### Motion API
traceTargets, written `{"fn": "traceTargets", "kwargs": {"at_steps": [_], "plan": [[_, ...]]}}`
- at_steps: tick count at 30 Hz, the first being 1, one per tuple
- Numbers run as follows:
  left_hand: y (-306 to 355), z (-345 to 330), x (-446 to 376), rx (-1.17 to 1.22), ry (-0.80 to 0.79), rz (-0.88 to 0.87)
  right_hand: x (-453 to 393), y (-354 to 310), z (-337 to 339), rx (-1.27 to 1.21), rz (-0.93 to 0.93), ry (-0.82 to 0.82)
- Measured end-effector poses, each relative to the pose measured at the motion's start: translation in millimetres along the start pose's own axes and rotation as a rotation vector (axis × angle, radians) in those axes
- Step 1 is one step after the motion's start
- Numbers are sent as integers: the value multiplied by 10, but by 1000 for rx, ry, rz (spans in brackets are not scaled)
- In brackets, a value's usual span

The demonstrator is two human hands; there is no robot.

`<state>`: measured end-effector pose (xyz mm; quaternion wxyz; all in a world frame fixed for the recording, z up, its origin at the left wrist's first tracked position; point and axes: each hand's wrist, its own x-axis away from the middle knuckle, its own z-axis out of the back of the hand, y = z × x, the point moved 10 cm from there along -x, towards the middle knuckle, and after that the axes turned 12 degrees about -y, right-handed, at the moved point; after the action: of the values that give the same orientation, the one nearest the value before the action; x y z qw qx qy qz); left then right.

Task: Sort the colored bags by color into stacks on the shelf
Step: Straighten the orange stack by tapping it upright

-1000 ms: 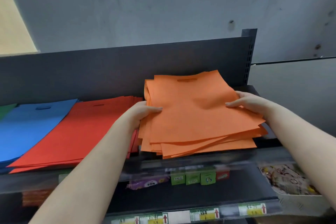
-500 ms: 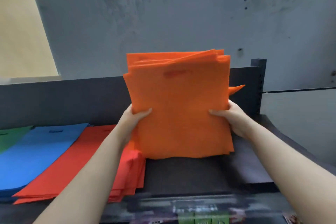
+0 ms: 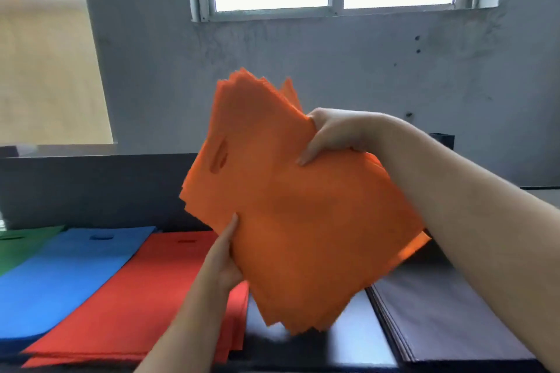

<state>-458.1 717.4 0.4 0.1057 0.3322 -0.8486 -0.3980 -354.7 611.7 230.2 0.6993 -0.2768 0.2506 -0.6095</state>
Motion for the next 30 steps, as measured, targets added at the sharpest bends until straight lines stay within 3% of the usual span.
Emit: {"fn": "traceTargets", "kwargs": {"at_steps": [3, 10, 18, 20, 24, 30], "plan": [[-84, -122, 13, 153, -107, -61, -83, -269, -129, 108, 15, -62], [225, -12, 77, 159, -44, -202, 55, 92, -8, -92, 78, -78], [1119, -232, 212, -380, 136, -570, 205, 564, 382, -406, 218, 308], [1295, -341, 213, -507, 101, -546, 260, 715, 400, -476, 247, 382], [1288, -281, 262, -695, 162, -424, 281, 1211, -33, -519, 128, 259], [1368, -782, 335, -798, 189, -556, 540, 1190, 178, -682, 277, 641]]}}
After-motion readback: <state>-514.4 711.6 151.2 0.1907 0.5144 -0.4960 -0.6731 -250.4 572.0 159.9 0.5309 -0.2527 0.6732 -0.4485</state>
